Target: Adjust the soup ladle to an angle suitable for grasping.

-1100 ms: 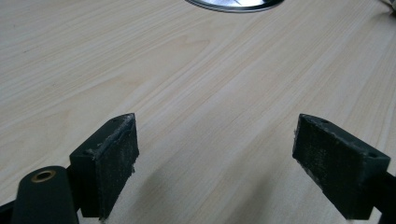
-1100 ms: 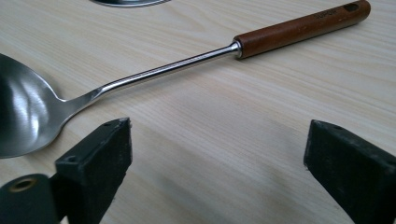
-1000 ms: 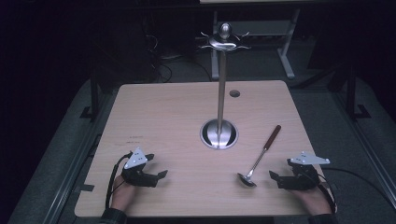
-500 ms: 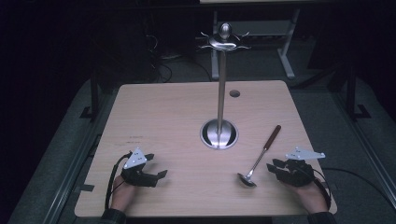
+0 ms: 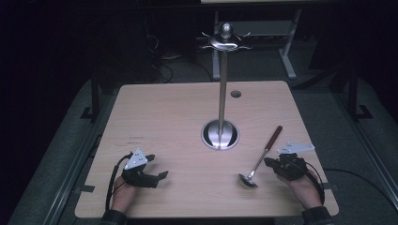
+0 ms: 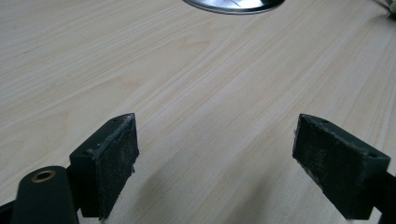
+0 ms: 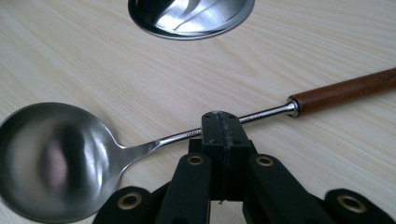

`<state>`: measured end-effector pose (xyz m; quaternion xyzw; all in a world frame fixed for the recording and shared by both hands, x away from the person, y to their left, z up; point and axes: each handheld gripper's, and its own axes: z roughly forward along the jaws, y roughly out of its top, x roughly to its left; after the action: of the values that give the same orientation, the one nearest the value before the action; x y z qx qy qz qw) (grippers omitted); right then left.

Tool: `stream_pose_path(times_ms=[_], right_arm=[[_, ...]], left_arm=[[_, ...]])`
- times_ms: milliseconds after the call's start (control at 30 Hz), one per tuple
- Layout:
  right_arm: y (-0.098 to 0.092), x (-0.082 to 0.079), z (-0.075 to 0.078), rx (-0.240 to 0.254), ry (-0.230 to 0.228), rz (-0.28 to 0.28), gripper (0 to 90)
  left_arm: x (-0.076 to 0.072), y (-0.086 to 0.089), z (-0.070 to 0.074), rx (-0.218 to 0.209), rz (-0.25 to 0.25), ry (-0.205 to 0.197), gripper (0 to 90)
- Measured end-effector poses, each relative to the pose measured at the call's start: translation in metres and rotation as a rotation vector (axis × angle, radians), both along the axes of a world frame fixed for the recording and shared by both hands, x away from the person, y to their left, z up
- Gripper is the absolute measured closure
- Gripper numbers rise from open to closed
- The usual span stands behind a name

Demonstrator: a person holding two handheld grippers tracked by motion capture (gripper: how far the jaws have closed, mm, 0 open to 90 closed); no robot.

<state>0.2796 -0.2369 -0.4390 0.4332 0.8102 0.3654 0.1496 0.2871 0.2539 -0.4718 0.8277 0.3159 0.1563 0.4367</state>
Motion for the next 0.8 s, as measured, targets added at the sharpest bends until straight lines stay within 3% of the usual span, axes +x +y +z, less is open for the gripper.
stream_pose_path(times_ms=[233, 367, 700, 800], right_arm=[[0.007, 0.011, 0.005, -0.014, 0.035, 0.016, 90.0], [0.018, 0.019, 0.005, -0.042, 0.056, 0.063, 90.0], [0.04, 0.032, 0.005, -0.07, 0.127, 0.118, 90.0], [0.049, 0.035, 0.002, -0.101, 0.156, 0.139, 90.0]], left_arm=[[0.0, 0.001, 0.0, -0.013, 0.004, -0.001, 14.0], [-0.001, 0.0, 0.0, -0.002, -0.001, -0.003, 14.0], [0.0, 0.0, 0.0, -0.003, -0.001, 0.005, 14.0], [0.0, 0.0, 0.0, -0.004, 0.0, 0.006, 14.0]])
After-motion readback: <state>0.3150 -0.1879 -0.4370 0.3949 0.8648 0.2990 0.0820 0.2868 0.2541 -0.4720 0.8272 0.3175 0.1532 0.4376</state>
